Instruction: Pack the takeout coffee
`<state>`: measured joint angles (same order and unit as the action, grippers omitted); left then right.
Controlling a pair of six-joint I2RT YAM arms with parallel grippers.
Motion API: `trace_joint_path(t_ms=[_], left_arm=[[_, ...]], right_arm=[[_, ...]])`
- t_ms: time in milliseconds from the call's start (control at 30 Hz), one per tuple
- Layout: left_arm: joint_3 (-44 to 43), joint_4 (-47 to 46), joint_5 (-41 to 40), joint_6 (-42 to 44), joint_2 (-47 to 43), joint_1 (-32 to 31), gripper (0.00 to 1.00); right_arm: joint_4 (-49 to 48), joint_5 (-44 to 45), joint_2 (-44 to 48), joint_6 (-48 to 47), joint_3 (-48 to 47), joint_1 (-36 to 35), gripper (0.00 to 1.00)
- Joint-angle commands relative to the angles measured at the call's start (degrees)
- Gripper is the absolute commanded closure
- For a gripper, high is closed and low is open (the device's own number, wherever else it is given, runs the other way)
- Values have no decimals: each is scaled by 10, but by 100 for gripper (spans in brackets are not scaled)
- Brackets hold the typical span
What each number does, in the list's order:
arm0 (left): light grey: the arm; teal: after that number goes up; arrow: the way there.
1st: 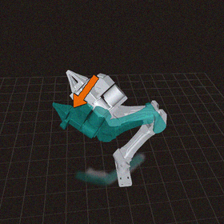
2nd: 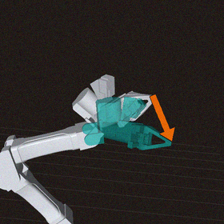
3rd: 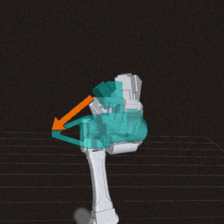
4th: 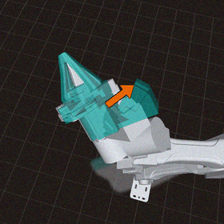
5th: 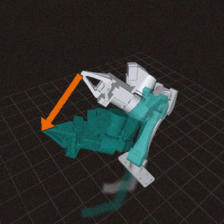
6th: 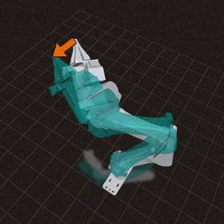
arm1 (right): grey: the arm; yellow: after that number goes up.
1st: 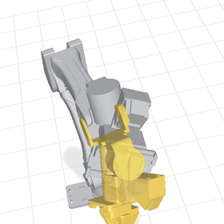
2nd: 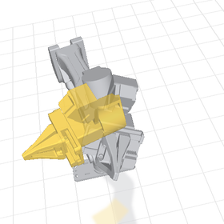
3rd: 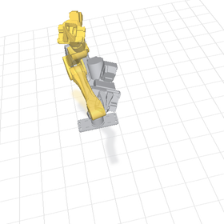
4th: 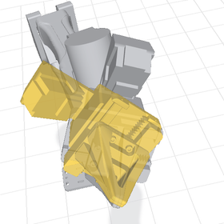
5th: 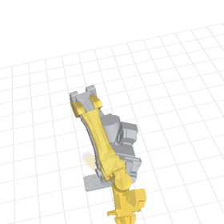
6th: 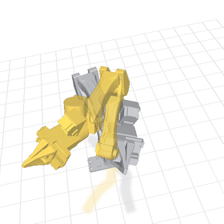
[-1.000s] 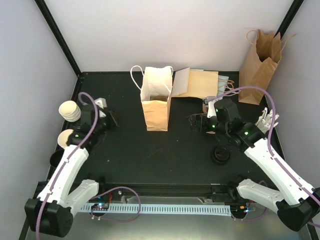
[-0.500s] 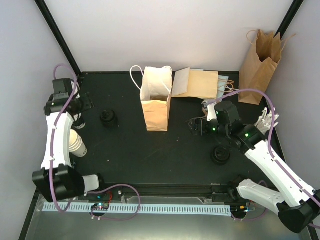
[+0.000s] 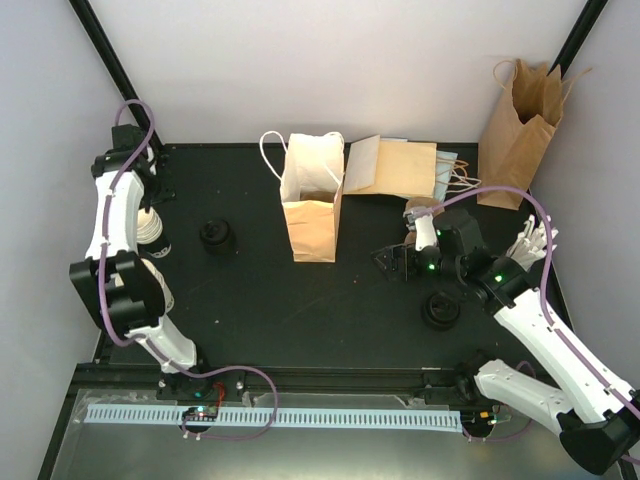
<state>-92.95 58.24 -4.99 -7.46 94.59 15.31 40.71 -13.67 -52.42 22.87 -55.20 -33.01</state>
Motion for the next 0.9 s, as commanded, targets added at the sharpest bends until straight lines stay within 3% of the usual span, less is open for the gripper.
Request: trace_joint_path(t_ms=[0, 400, 500, 767, 867], left_arm=[[-24, 50, -51, 6, 42, 3, 41], [-33, 52, -78, -6, 83, 12, 54], [-32, 51, -71, -6, 88, 14, 61], [-36, 52, -69, -5, 90, 17, 91], [-36, 56, -74, -8, 81, 17, 95]], right_arm=[[-8, -29, 6, -7, 8, 3, 10], [-14, -37, 3, -6, 11, 3, 10], [-15, -36, 1, -6, 11, 3, 10], [-13, -36, -1, -5, 10, 3, 10], [-13, -36, -1, -5, 11, 3, 10]])
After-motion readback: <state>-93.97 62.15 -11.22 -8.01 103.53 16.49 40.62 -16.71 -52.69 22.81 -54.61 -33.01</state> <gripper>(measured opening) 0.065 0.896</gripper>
